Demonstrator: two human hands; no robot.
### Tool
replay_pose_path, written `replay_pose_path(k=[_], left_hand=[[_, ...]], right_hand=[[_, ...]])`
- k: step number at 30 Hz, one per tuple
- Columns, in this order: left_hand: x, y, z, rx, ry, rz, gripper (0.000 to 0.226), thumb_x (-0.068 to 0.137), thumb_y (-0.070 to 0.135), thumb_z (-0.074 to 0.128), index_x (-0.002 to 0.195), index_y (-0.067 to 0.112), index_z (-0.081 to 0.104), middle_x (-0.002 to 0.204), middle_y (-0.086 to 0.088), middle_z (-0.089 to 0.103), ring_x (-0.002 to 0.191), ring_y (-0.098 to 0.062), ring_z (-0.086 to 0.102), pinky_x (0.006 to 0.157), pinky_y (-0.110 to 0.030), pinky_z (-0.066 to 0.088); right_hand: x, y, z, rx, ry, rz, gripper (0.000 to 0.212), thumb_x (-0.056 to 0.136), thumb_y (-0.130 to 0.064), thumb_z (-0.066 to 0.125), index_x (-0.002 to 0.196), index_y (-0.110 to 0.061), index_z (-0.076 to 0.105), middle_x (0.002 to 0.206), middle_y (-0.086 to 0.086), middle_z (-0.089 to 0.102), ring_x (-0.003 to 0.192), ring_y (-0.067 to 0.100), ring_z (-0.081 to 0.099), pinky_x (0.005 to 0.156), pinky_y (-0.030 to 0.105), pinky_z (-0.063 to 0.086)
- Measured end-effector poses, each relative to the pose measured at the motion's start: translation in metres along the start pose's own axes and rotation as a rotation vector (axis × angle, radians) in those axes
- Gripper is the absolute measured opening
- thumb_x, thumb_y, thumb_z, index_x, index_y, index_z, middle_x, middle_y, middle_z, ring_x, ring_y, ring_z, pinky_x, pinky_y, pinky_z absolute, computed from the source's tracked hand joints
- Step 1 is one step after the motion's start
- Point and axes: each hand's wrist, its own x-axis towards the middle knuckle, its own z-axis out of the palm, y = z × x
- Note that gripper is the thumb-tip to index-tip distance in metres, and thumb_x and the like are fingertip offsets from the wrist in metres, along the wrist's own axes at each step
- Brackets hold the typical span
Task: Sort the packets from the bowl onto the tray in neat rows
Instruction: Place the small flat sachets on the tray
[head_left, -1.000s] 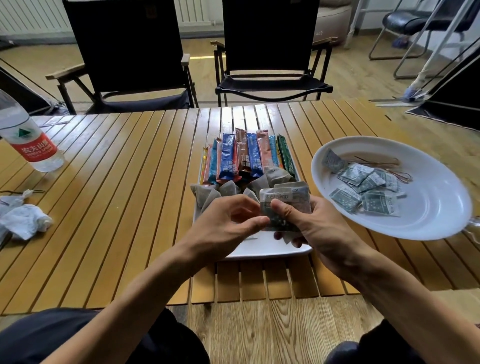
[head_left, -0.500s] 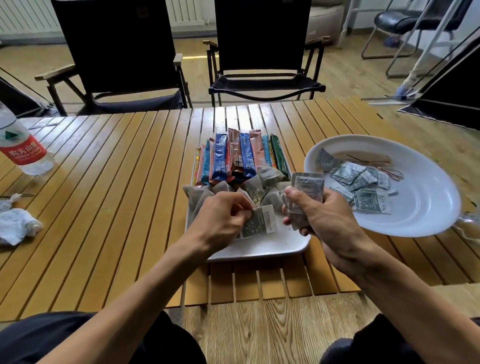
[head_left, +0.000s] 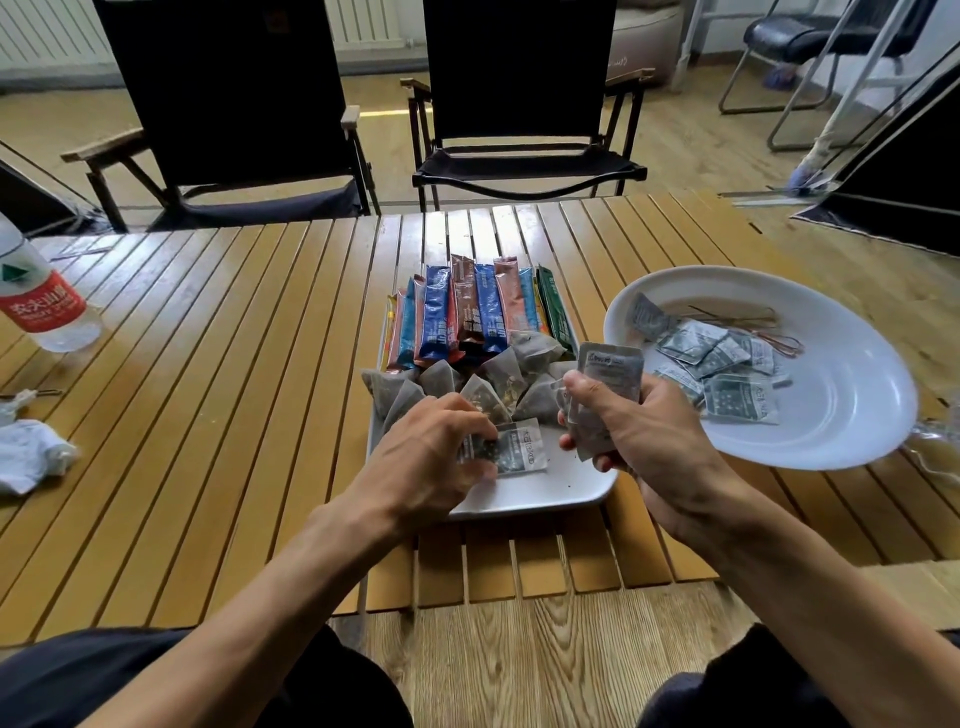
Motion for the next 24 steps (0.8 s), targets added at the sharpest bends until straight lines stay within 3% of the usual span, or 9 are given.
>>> replay_pose_path(k=[5, 9, 13, 18, 21, 24], left_hand=[[-0.001, -0.002, -0.002, -0.022, -0.014, 0.001, 0.034, 0.082, 0.032, 0.070, 0.116, 0.027, 0.064, 0.120, 0.005, 0.056, 0.109, -0.012, 0.048, 0.092, -0.032, 0.047], [-0.001, -0.002, -0.001, -0.048, -0.017, 0.003, 0.034, 0.084, 0.029, 0.069, 0.117, 0.024, 0.064, 0.121, 0.004, 0.054, 0.111, -0.012, 0.047, 0.094, -0.031, 0.045], [-0.001, -0.003, -0.001, -0.054, -0.023, 0.003, 0.033, 0.084, 0.029, 0.068, 0.117, 0.024, 0.064, 0.121, 0.005, 0.053, 0.111, -0.011, 0.048, 0.094, -0.027, 0.045], [0.003, 0.013, -0.007, -0.353, 0.132, -0.009, 0.017, 0.086, 0.028, 0.063, 0.103, 0.024, 0.065, 0.102, 0.010, 0.061, 0.090, -0.001, 0.058, 0.072, -0.015, 0.048], [0.009, 0.023, -0.013, -0.573, 0.168, -0.035, 0.018, 0.089, 0.026, 0.059, 0.106, 0.023, 0.061, 0.099, 0.011, 0.064, 0.092, 0.000, 0.062, 0.078, -0.018, 0.053], [0.014, 0.023, -0.016, -0.653, 0.149, -0.086, 0.025, 0.087, 0.025, 0.062, 0.112, 0.023, 0.059, 0.100, 0.007, 0.063, 0.093, -0.005, 0.063, 0.080, -0.026, 0.056]], right_hand=[[0.000, -0.002, -0.001, 0.069, -0.010, 0.059, 0.012, 0.095, -0.020, 0.056, 0.104, -0.012, 0.059, 0.084, 0.010, 0.073, 0.069, 0.025, 0.071, 0.048, 0.025, 0.046], [0.000, -0.004, 0.000, 0.086, -0.024, 0.095, 0.011, 0.097, -0.008, 0.047, 0.099, -0.012, 0.057, 0.082, 0.012, 0.074, 0.069, 0.027, 0.073, 0.050, 0.028, 0.049], [-0.001, -0.003, 0.000, 0.055, -0.041, 0.086, 0.010, 0.096, -0.007, 0.055, 0.101, -0.013, 0.060, 0.091, 0.011, 0.073, 0.071, 0.023, 0.074, 0.049, 0.024, 0.051], [-0.003, -0.002, -0.001, -0.011, -0.090, 0.011, 0.016, 0.088, -0.010, 0.068, 0.103, -0.012, 0.063, 0.085, 0.006, 0.074, 0.067, 0.021, 0.071, 0.047, 0.023, 0.047], [-0.005, -0.003, 0.000, -0.149, -0.133, -0.082, 0.016, 0.082, -0.012, 0.075, 0.096, -0.014, 0.066, 0.072, 0.000, 0.072, 0.058, 0.011, 0.064, 0.047, 0.019, 0.045], [-0.004, -0.004, 0.003, -0.368, -0.185, -0.170, 0.023, 0.077, -0.015, 0.081, 0.097, -0.015, 0.068, 0.081, -0.001, 0.074, 0.062, 0.010, 0.068, 0.056, 0.023, 0.055]])
